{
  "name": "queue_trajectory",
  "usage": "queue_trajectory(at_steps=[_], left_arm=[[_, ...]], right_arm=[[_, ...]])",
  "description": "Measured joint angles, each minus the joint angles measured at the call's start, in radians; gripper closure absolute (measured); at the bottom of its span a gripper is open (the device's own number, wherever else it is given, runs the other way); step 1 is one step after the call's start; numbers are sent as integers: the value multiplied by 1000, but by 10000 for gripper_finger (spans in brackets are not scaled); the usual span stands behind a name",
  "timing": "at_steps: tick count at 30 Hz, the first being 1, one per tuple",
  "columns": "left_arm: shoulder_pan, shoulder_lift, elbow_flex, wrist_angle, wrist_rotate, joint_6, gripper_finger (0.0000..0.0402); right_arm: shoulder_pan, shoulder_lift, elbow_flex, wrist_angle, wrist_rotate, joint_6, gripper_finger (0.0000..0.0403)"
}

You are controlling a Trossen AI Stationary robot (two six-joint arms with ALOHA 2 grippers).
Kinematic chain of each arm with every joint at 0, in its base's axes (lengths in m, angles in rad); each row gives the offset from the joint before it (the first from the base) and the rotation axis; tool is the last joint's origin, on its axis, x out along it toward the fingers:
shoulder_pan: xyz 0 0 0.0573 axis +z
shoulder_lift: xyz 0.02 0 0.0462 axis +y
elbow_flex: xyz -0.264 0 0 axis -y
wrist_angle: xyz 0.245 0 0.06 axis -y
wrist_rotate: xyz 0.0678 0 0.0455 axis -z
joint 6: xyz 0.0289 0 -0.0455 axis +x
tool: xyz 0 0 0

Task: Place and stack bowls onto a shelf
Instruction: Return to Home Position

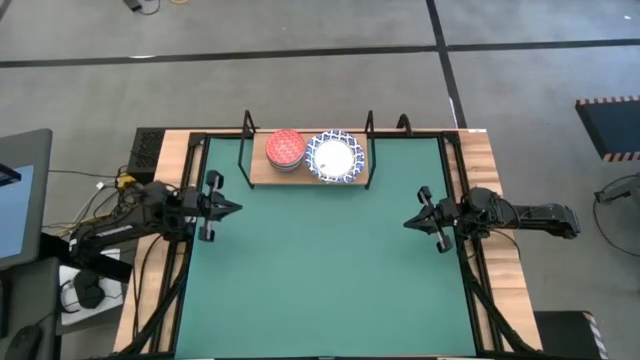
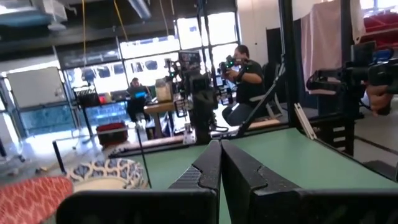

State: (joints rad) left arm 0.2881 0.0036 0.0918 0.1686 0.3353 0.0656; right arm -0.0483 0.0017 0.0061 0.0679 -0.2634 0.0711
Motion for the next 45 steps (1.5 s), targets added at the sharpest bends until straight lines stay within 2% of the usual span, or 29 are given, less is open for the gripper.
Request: queue_trajectory(at_steps=[5,11,18,30,41,45], left_arm=[[0,0,5,-36,-1,22,401],[0,2,-81,-13,0,-43,401],[0,-1,-79,32,-9,-36,401],[0,1,-79,-52,1,-104,402],[0,2,-79,-104,0,-102,402],[0,3,-79,-108,-40,-104,402]], right_arm=[[0,0,0,-1,0,-2,376],[0,0,-1,-3,0,-16,376],[0,0,-1,-3,0,-16,376],[0,0,-2,-4,1,7,374],[0,0,-2,-4,1,8,373],[0,0,-2,-4,2,8,373]])
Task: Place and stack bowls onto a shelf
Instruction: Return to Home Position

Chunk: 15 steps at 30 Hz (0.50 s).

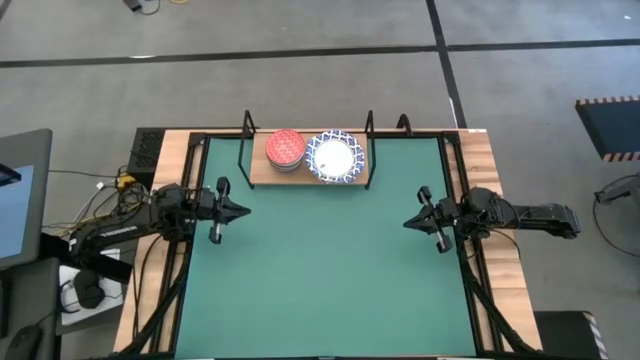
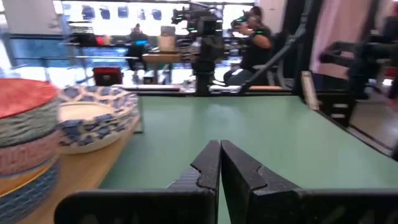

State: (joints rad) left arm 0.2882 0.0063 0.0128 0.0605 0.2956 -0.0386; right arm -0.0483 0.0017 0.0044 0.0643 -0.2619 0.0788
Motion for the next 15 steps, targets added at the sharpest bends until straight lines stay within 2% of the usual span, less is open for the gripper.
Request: queue_trajectory(at_steps=[6,15], left_arm=[[0,0,0,-11,-96,-8,402],[0,0,0,-12,-100,-8,401]], right_arm=[[0,0,0,0,0,0,373],[0,0,0,0,0,0,373]])
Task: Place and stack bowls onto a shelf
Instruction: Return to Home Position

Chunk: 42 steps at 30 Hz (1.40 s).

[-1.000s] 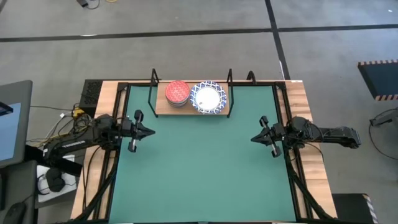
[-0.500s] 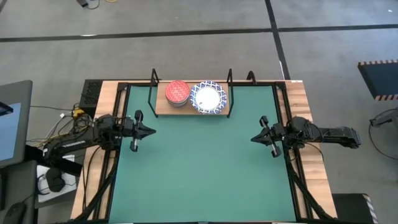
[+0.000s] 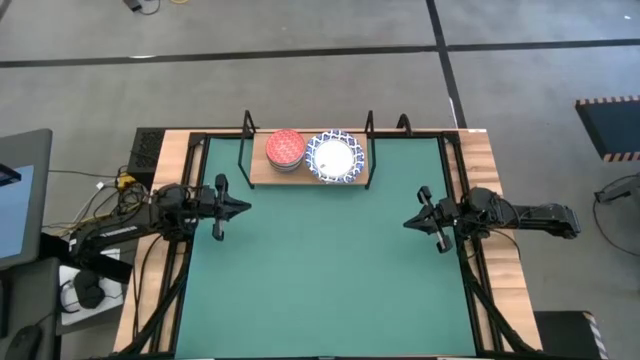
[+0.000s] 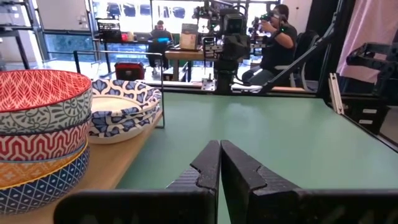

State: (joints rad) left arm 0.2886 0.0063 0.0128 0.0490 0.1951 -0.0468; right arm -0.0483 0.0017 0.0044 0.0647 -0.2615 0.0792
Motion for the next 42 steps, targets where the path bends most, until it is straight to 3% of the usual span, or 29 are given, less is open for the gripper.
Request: queue_trajectory(at_steps=[5,6,9,11,13,15,20,24,31,36,42], left_arm=[[0,0,0,0,0,3,401],[0,0,0,0,0,2,401],[0,0,0,1,0,0,401],[0,0,0,1,0,4,401],[0,0,0,2,-1,4,401],[0,0,0,1,-1,0,401],[0,0,0,1,0,-1,401],[0,0,0,1,1,-1,401],[0,0,0,1,1,-2,401],[0,0,0,1,1,-3,401],[0,0,0,1,1,-3,401]], right_arm=[[0,0,1,7,5,48,373],[-6,1,5,43,50,264,373],[-39,0,45,164,360,1024,373],[-55,0,65,179,494,1335,371],[-78,2,65,162,614,1519,368],[-99,1,68,169,664,1489,366],[-126,5,71,168,640,1124,365],[-130,5,71,171,635,946,365],[-131,4,74,134,651,890,365],[-132,4,74,-177,645,821,365],[-127,17,101,-377,501,779,365]])
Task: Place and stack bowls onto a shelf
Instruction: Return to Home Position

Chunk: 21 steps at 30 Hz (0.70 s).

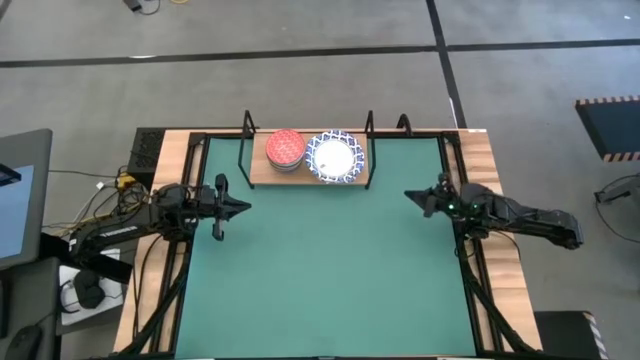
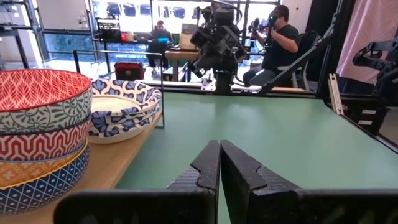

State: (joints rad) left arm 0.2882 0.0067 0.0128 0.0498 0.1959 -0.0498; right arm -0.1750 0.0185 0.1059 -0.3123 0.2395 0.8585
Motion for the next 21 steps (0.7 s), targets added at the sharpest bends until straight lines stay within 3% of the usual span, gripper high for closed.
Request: queue_trajectory(at_steps=[4,21], left_arm=[[0,0,0,0,1,0,401],[0,0,0,0,0,0,401]], right_arm=[[0,-1,0,-2,-63,0,365],[0,1,0,-1,-59,-3,365]])
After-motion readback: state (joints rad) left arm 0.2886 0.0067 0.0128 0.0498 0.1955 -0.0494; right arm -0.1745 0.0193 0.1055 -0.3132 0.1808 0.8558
